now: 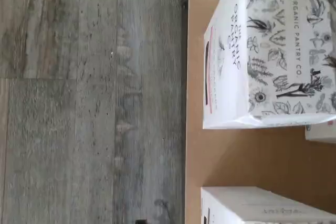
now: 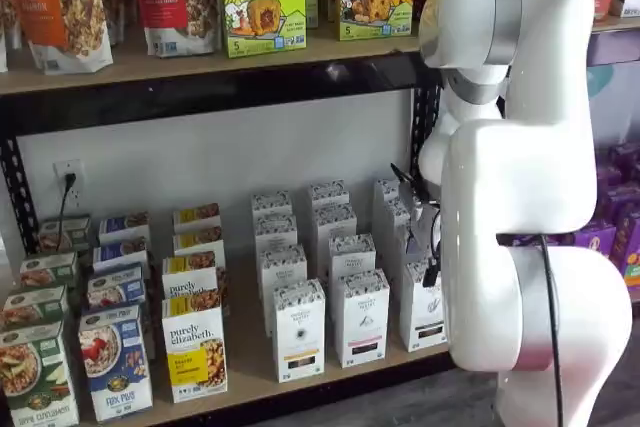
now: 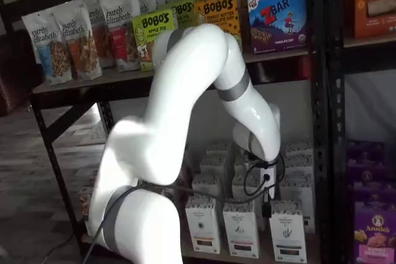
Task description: Pick up the white box with a green strip in the middle, on the bottom shelf, the sixth box from the left
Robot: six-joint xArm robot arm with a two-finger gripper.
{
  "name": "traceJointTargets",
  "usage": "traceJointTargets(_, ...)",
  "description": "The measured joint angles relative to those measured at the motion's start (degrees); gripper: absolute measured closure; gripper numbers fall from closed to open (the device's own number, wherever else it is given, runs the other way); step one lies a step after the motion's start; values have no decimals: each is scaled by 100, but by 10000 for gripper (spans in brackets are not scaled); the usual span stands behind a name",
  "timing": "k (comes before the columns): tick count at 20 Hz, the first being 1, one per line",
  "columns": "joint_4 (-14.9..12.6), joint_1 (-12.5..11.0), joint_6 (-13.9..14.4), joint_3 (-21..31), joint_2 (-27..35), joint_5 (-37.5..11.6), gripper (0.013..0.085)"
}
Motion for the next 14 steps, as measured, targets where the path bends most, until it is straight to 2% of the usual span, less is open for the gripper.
traceJointTargets(1,-78,0,72,-17,2,42,130)
traceJointTargets(2,-442,1,403,-97,17,221,130)
traceJointTargets(4,-730,35,693,-165,35,368,130)
traceJointTargets(14,-799,100,817,-416,294,331,130)
